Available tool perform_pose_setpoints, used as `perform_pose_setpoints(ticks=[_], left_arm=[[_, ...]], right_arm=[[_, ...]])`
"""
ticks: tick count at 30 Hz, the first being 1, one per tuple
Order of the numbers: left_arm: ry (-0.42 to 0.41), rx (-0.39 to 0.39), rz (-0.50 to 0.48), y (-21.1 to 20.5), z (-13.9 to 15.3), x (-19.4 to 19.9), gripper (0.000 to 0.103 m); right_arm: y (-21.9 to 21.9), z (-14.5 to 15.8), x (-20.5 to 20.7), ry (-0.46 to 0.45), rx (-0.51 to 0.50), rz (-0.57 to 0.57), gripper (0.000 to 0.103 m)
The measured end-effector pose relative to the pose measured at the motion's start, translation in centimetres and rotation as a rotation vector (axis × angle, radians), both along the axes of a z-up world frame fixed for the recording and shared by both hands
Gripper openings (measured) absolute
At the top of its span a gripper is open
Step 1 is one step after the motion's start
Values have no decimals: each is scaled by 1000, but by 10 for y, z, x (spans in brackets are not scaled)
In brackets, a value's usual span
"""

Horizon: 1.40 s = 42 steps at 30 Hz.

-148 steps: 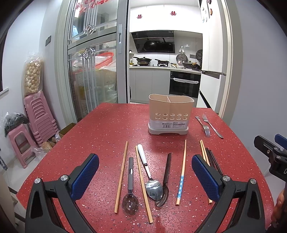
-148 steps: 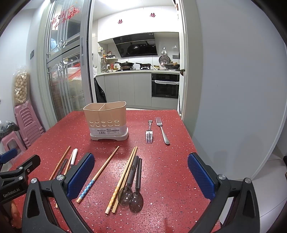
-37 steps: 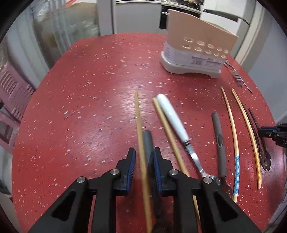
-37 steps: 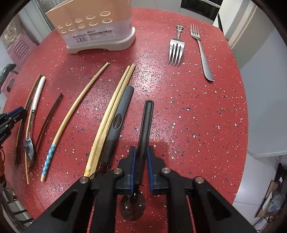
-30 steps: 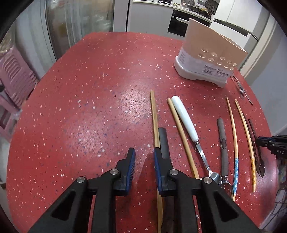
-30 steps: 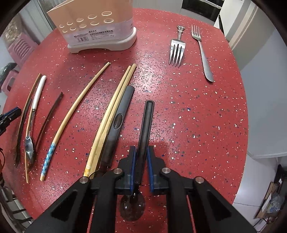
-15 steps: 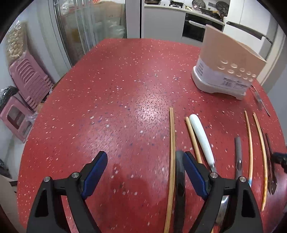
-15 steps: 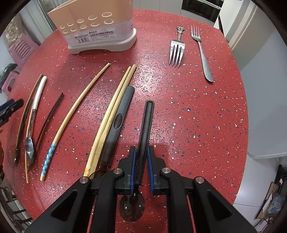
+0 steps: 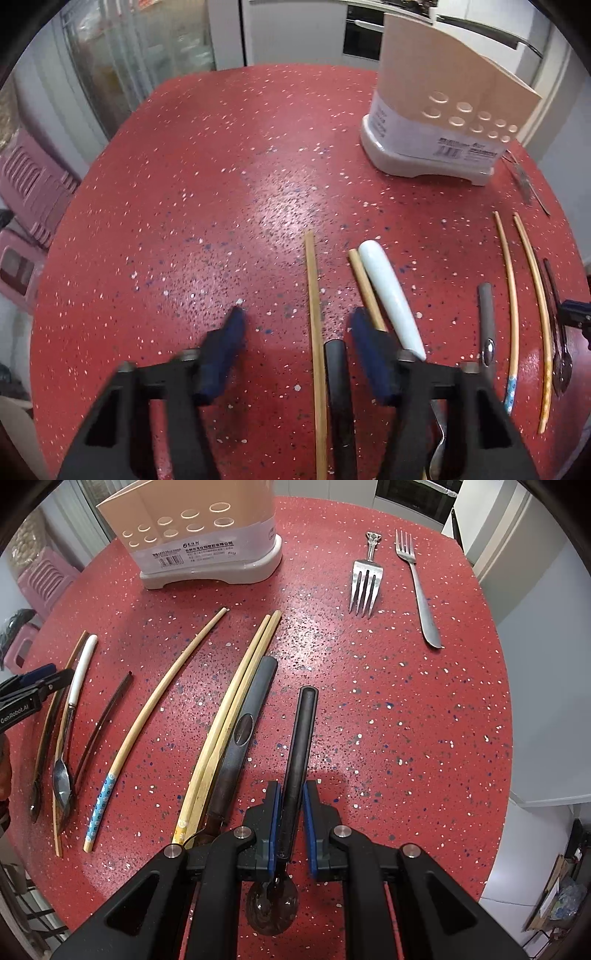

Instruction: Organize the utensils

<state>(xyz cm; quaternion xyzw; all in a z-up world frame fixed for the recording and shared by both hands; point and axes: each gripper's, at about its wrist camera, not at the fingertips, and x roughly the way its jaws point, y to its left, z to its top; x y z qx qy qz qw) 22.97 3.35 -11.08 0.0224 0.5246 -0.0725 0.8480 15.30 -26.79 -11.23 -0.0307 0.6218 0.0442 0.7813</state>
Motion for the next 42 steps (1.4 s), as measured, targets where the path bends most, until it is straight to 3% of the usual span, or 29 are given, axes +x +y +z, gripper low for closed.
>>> perform_pose_setpoints(ticks=[2,8,13,21,23,29,33,42], left_arm=[[1,-17,-20,0,1,3,28],[-27,-28,-12,6,7,-10,27],[-126,-95,37,15,33,-37,27],[-298,-187,82,25,88,-60,27],[-338,-207,82,23,102,-68,27],[-410,-226,71,19,130,-75,27],[-407,-232,68,17,133,-75,27],[-403,-242,51,11,134,-78,27]], right_arm=[[0,0,1,-2,-1,1,13],[-4,0,-6,-34,30,-15,12],[-10,11,-17,-101,86,-17,12],[-15,54,-35,-271,159,6,12],[-14,66,-40,-311,182,15,0],[-2,99,-45,-413,208,31,0],[0,97,-33,-360,231,60,1],[-3,20,-7,-91,170,66,2]])
